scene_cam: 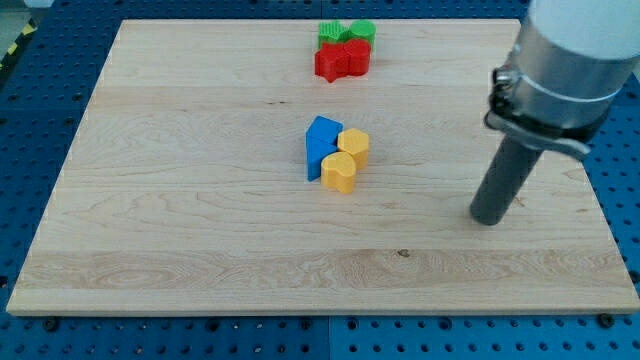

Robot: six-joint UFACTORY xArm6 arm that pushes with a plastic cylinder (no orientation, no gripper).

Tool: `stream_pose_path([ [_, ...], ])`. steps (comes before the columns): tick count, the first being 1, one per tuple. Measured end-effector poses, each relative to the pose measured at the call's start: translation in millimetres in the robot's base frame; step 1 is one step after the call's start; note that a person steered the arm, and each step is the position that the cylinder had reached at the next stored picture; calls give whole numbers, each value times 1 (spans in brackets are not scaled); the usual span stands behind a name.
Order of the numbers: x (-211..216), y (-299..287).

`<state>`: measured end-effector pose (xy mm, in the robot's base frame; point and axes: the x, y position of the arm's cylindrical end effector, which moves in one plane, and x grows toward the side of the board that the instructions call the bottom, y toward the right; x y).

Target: Move yourself to the right side of the yellow hexagon

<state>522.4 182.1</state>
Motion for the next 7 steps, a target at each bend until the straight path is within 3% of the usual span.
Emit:
stream_pose_path([
  [3, -35, 24],
  [5, -65, -19],
  [7, -67, -28],
])
